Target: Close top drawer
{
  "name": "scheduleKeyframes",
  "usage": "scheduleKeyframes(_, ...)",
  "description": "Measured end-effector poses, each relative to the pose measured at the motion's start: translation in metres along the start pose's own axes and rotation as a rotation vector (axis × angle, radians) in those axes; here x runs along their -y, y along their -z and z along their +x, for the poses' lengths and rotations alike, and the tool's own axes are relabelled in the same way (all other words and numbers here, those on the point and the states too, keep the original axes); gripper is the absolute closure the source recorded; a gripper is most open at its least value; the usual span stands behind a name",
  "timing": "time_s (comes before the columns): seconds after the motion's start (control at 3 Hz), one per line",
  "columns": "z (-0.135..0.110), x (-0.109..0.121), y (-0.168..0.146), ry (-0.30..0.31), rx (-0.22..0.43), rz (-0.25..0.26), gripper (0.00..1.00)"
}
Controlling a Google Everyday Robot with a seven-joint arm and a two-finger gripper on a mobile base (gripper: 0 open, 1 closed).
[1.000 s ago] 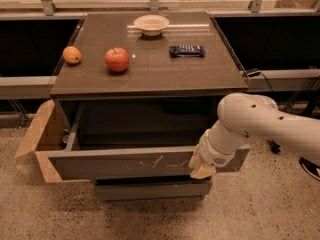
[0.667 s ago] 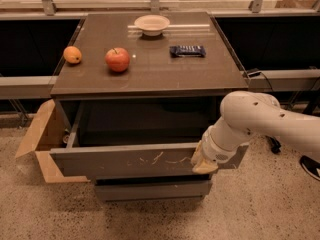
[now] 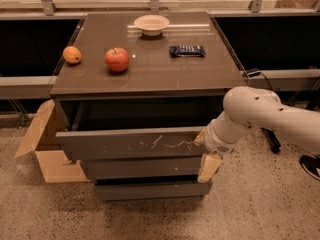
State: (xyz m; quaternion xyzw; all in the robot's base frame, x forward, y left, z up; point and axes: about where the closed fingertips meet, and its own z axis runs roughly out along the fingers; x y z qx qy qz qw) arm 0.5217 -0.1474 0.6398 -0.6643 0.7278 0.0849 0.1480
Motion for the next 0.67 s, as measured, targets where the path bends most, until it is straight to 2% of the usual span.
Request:
scheduleKeyframes(0.33,0.0052,0.0099,0.0004,-0.005,0.027,0.014,0.0)
scheduleKeyframes(0.67,0.0041,0.0055,0.0078,0.018,0.086,0.019,0.0)
